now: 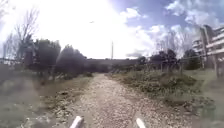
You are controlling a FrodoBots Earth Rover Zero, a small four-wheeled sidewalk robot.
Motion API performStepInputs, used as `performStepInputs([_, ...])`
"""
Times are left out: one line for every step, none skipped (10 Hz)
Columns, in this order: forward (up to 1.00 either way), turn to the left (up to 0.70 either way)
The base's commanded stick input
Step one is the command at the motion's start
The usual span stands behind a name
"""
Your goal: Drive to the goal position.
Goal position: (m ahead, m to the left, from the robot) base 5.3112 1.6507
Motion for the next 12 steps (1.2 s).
performStepInputs([0.85, 0.00])
performStepInputs([0.85, 0.00])
performStepInputs([0.85, 0.00])
performStepInputs([0.85, 0.00])
performStepInputs([0.85, 0.00])
performStepInputs([0.85, 0.00])
performStepInputs([0.85, 0.00])
performStepInputs([0.85, 0.00])
performStepInputs([0.85, 0.00])
performStepInputs([0.85, 0.00])
performStepInputs([0.85, 0.00])
performStepInputs([0.85, 0.00])
